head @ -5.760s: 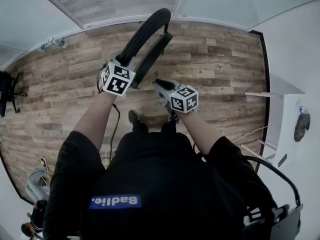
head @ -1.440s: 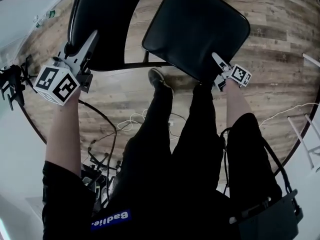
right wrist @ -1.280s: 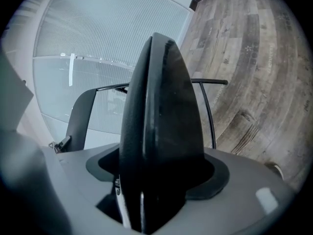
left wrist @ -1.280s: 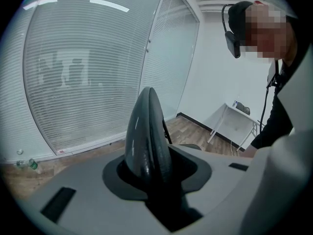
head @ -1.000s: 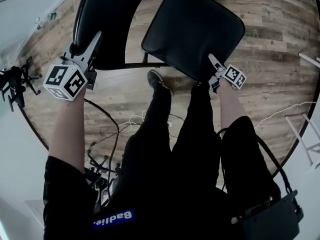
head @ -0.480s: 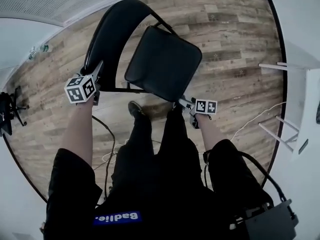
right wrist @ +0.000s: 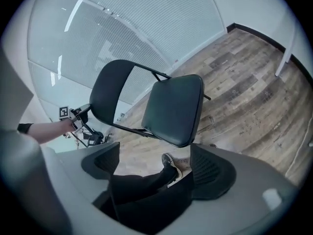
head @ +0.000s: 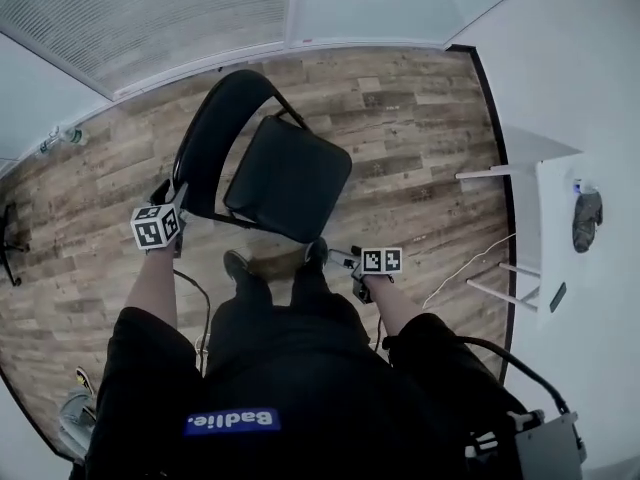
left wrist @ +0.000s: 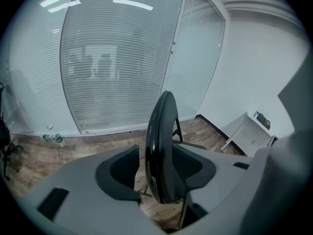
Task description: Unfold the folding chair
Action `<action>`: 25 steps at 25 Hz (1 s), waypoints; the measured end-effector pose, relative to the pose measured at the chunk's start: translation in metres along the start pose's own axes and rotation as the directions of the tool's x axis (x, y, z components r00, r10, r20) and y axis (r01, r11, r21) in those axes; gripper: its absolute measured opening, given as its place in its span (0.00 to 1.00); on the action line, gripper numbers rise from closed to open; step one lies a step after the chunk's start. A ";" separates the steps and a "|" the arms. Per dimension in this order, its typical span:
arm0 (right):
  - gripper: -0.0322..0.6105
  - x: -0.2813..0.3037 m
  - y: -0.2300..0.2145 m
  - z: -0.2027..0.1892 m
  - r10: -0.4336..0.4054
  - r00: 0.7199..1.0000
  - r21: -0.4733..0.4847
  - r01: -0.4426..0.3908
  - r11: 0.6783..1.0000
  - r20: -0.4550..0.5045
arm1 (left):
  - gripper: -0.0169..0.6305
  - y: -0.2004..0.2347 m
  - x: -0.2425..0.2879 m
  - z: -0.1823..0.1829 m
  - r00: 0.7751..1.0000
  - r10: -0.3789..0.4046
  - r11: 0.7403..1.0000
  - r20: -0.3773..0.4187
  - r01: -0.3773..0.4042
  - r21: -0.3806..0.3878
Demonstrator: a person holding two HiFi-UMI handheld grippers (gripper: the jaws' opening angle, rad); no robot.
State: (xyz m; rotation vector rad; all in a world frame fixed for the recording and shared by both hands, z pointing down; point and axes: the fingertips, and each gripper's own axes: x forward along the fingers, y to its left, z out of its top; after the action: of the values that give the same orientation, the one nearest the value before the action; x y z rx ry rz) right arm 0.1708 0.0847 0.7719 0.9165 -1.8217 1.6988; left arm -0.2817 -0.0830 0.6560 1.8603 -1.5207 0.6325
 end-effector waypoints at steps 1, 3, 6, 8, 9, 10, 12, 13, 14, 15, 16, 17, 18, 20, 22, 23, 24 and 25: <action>0.73 -0.003 0.012 -0.001 0.014 1.000 -0.023 -0.014 1.000 -0.007 | 0.33 -0.004 -0.012 -0.004 1.000 -0.009 1.000 0.011 0.009 0.003; 0.73 -0.007 0.042 0.002 0.058 0.998 -0.066 -0.058 0.996 -0.001 | 0.33 -0.012 -0.037 -0.012 0.999 -0.026 1.000 0.031 0.025 0.013; 0.73 -0.010 0.103 0.011 0.155 0.988 -0.152 -0.151 0.977 0.014 | 0.33 -0.027 -0.070 -0.025 0.997 -0.049 0.999 0.063 0.050 -0.010; 0.72 -0.013 0.148 0.016 0.217 0.976 -0.246 -0.209 0.946 0.004 | 0.33 -0.048 -0.090 -0.026 0.991 -0.095 0.995 0.095 0.097 -0.020; 0.69 -0.015 0.170 0.018 0.244 0.970 -0.295 -0.234 0.926 -0.003 | 0.33 -0.063 -0.099 -0.023 0.985 -0.133 0.991 0.111 0.134 -0.010; 0.65 -0.019 0.192 0.022 0.269 0.963 -0.343 -0.255 0.904 -0.007 | 0.33 -0.081 -0.108 -0.019 0.976 -0.175 0.984 0.129 0.175 0.007; 0.54 -0.030 0.232 0.033 0.319 0.948 -0.431 -0.287 0.856 0.001 | 0.32 -0.119 -0.126 -0.002 0.951 -0.260 0.966 0.169 0.257 0.041; 0.50 -0.037 0.250 0.040 0.346 0.938 -0.465 -0.300 0.833 0.013 | 0.32 -0.139 -0.135 0.008 0.934 -0.302 0.953 0.191 0.297 0.057; 0.46 -0.044 0.268 0.047 0.372 0.928 -0.495 -0.312 0.811 0.026 | 0.32 -0.158 -0.144 0.019 0.915 -0.343 0.939 0.211 0.335 0.074; 0.43 -0.052 0.284 0.052 0.398 0.917 -0.520 -0.323 0.791 0.035 | 0.32 -0.177 -0.153 0.030 0.896 -0.383 0.924 0.227 0.371 0.094; 0.40 -0.059 0.298 0.056 0.421 0.906 -0.542 -0.335 0.771 0.039 | 0.32 -0.194 -0.161 0.039 0.876 -0.419 0.908 0.238 0.403 0.117; 0.37 -0.065 0.311 0.058 0.444 0.895 -0.562 -0.347 0.751 0.040 | 0.32 -0.210 -0.168 0.046 0.857 -0.453 0.891 0.246 0.432 0.139; 0.33 -0.072 0.321 0.059 0.465 0.884 -0.580 -0.358 0.732 0.041 | 0.32 -0.225 -0.175 0.053 0.838 -0.484 0.875 0.253 0.457 0.159; 0.21 -0.085 0.339 0.062 0.501 0.864 -0.615 -0.368 0.698 0.053 | 0.30 -0.249 -0.188 0.068 0.802 -0.534 0.845 0.267 0.497 0.197; 0.13 -0.100 0.353 0.068 0.535 0.842 -0.643 -0.368 0.672 0.077 | 0.26 -0.267 -0.201 0.082 0.773 -0.571 0.820 0.276 0.518 0.243; 0.08 -0.109 0.360 0.073 0.553 0.828 -0.653 -0.370 0.661 0.091 | 0.23 -0.275 -0.207 0.089 0.762 -0.585 0.809 0.278 0.522 0.271; 0.05 -0.117 0.366 0.078 0.570 0.815 -0.660 -0.371 0.653 0.106 | 0.18 -0.281 -0.214 0.095 0.752 -0.597 0.799 0.280 0.523 0.298; 0.05 -0.124 0.372 0.085 0.585 0.802 -0.666 -0.370 0.647 0.123 | 0.13 -0.285 -0.220 0.101 0.742 -0.608 0.789 0.284 0.524 0.320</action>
State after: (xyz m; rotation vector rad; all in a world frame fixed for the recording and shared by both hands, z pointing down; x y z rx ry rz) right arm -0.0165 0.0206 0.4234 0.4445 -2.8224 1.0610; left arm -0.0537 0.0236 0.3795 2.5783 -1.0004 0.1531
